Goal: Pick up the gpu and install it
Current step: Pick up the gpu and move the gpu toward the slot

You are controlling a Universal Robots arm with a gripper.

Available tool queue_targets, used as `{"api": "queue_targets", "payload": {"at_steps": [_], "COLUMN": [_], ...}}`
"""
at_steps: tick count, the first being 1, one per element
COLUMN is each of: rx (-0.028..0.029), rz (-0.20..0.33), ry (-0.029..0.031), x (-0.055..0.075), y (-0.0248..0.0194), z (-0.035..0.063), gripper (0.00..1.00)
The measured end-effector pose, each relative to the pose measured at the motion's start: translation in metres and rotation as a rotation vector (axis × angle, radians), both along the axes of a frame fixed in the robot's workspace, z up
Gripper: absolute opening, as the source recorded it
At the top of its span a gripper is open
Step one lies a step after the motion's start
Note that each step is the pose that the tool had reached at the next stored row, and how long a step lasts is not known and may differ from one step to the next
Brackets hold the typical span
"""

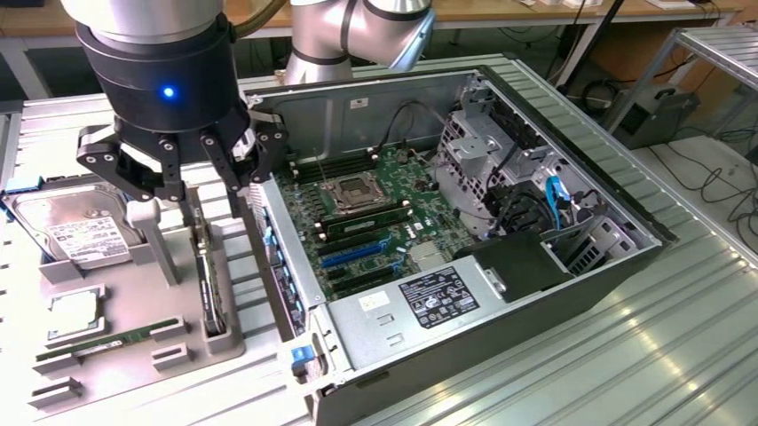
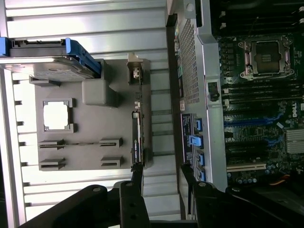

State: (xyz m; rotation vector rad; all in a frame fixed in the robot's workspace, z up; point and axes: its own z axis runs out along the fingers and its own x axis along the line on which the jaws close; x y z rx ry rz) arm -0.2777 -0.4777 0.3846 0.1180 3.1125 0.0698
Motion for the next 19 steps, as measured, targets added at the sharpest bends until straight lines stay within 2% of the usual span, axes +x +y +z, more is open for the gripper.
{"api": "queue_targets", "payload": {"at_steps": [19], "rx": [-0.0001], "rz": [0.000], "ry": [0.0000], "x": [-0.0009], "y": [0.0000], "z": [-0.0046], "gripper": [0.44]}}
